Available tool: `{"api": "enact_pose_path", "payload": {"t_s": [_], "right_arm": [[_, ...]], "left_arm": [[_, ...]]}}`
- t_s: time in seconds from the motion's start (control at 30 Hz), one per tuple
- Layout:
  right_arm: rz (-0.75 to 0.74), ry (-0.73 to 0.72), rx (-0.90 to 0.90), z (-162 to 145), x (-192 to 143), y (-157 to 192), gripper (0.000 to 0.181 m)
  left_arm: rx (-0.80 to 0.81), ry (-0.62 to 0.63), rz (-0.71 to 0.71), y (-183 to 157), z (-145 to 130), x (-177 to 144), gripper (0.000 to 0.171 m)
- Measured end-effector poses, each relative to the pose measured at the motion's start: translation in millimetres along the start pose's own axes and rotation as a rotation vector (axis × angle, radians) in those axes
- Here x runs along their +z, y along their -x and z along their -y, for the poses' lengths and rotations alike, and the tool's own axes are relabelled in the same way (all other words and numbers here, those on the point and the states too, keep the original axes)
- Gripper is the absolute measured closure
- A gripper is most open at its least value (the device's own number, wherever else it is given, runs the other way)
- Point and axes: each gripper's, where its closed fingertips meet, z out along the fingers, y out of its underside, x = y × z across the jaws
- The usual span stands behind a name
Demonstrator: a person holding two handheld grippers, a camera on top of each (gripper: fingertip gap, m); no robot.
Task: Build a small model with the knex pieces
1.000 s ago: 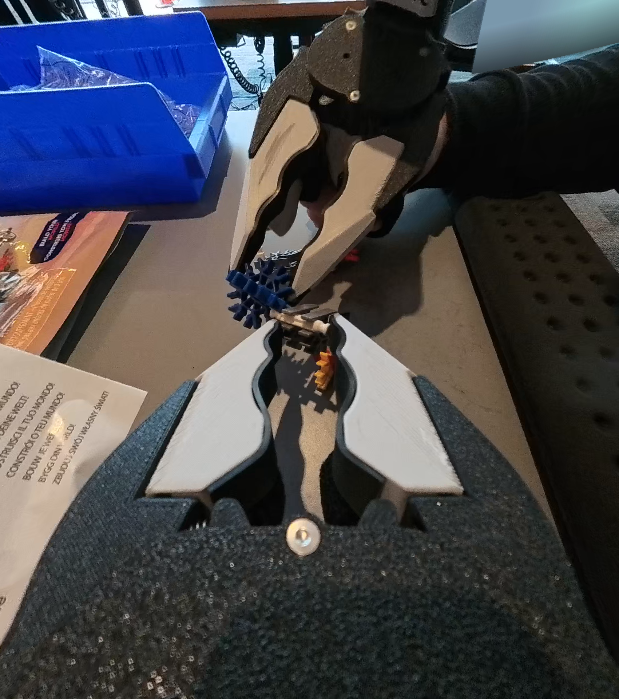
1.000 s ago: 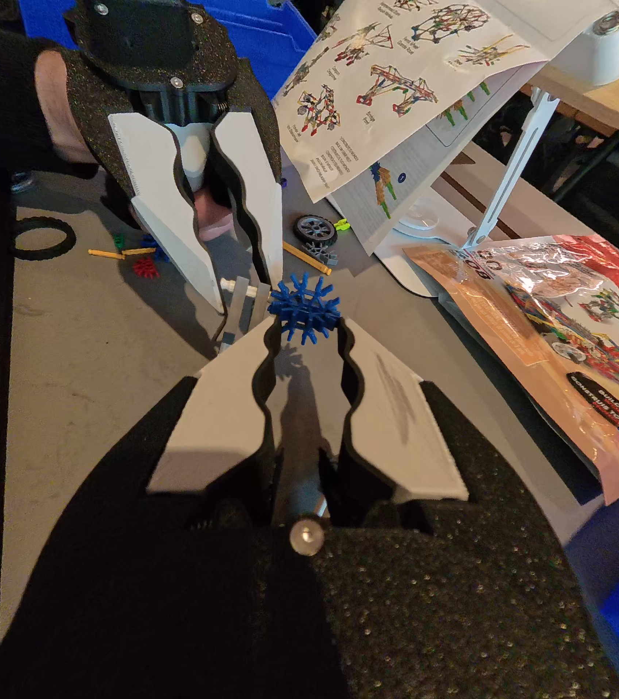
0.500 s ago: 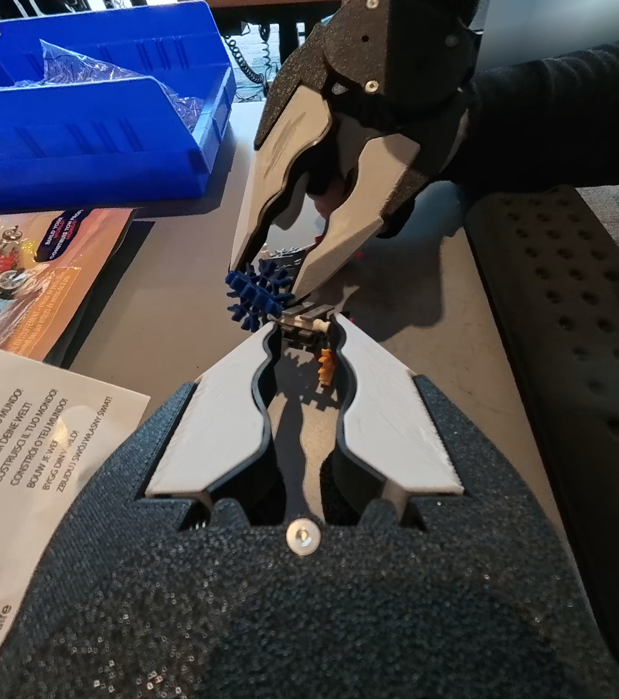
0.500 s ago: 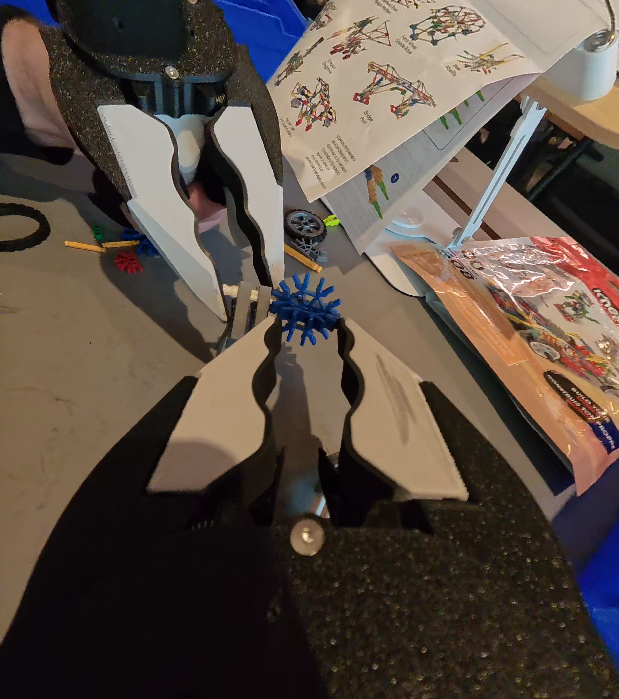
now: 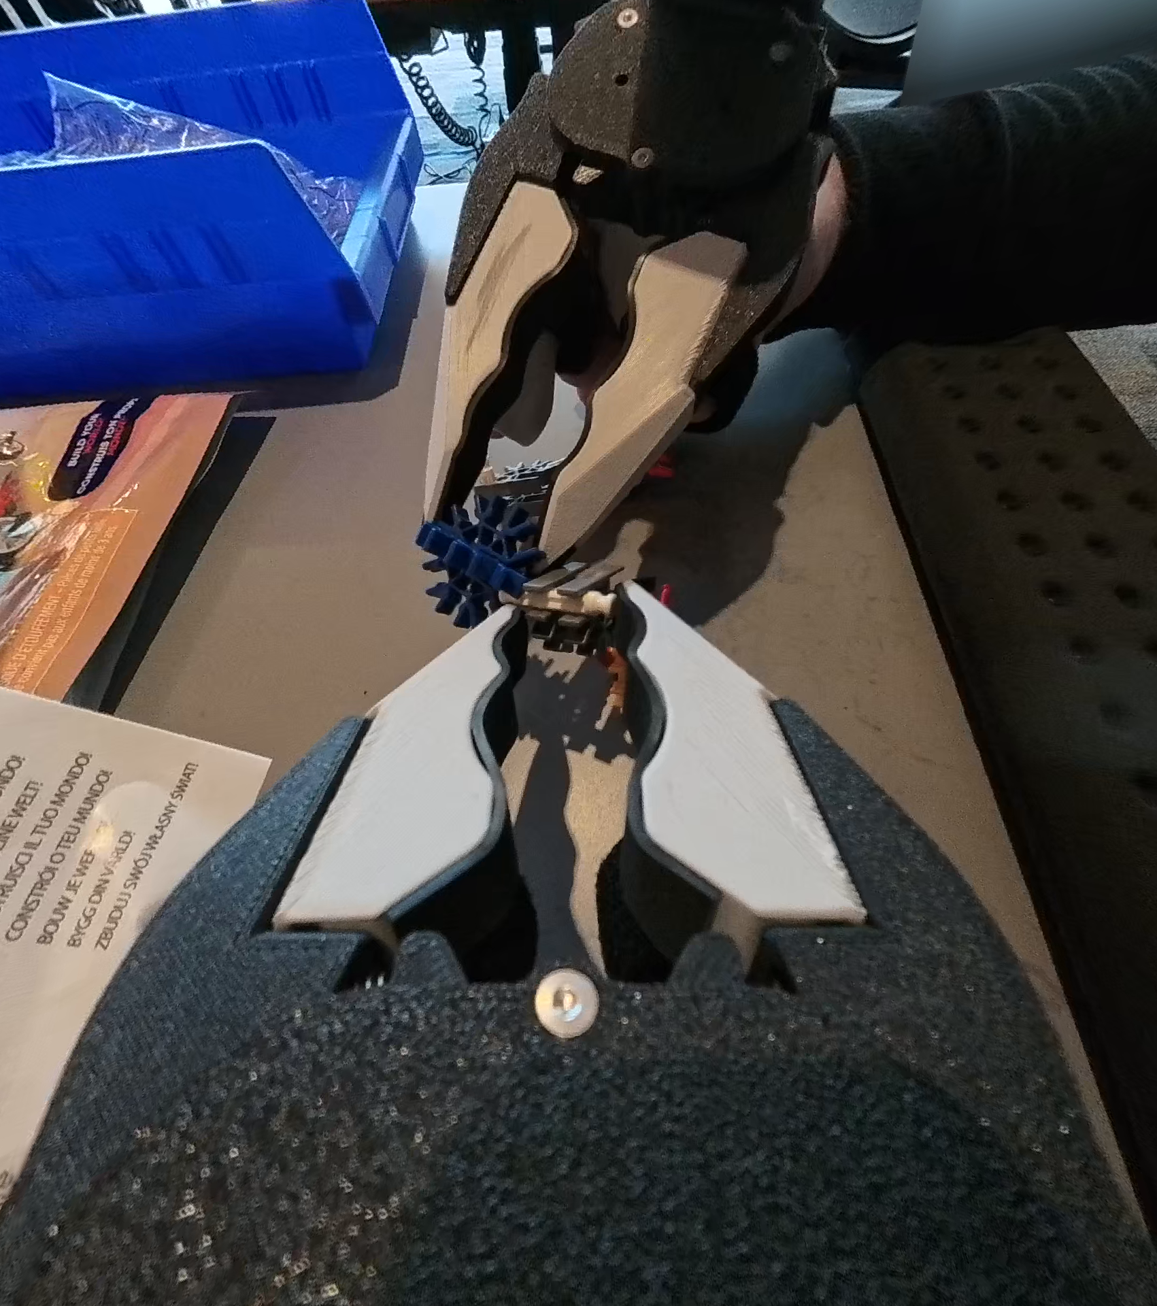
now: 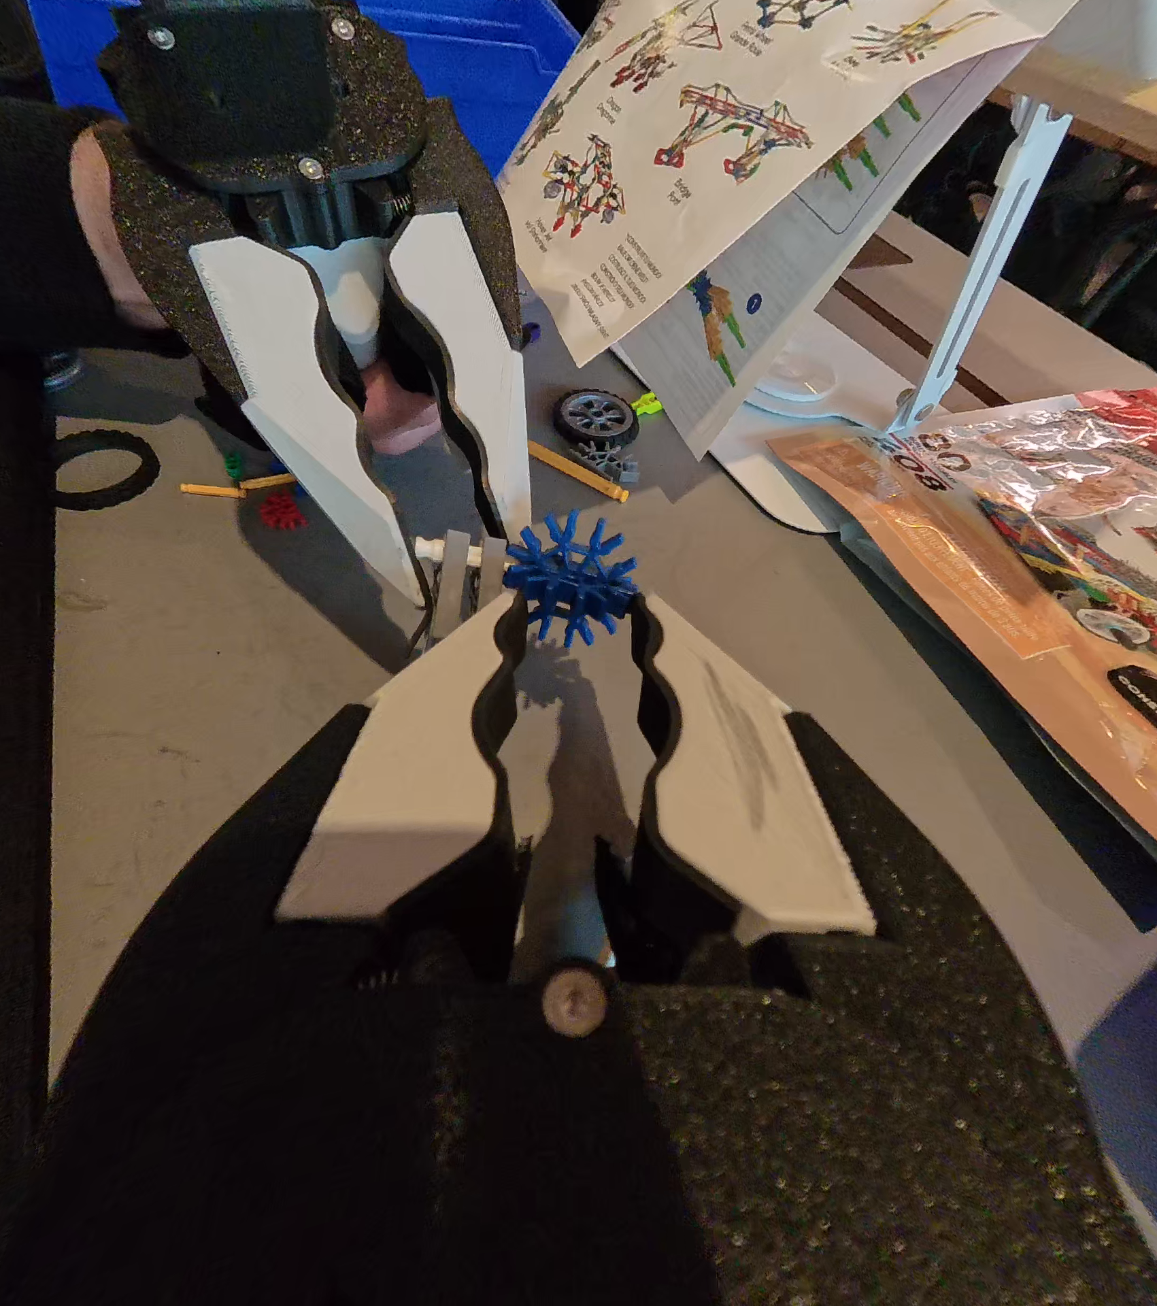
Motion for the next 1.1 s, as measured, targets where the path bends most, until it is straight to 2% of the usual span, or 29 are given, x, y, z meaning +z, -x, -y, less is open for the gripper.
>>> {"api": "enact_pose_path", "payload": {"t_s": [0.23, 0.4, 0.83, 1.1], "right_arm": [[0.043, -0.013, 0.033, -1.4, -0.1, 1.4, 0.153], [0.014, -0.007, -0.002, -1.2, -0.6, -0.4, 0.153], [-0.186, 0.02, -0.102, 2.1, 0.2, -19.5, 0.154], [-0.249, 0.022, -0.116, 4.2, -1.3, -26.4, 0.153]], "left_arm": [[0.004, -0.002, -0.016, -2.0, -0.9, 0.9, 0.149], [-0.009, 0.009, 0.003, 0.3, -2.6, 1.6, 0.148], [-0.225, 0.002, 0.132, 21.3, 1.8, 8.0, 0.148], [-0.367, -0.064, 0.113, 27.6, 8.8, 9.7, 0.147]]}}
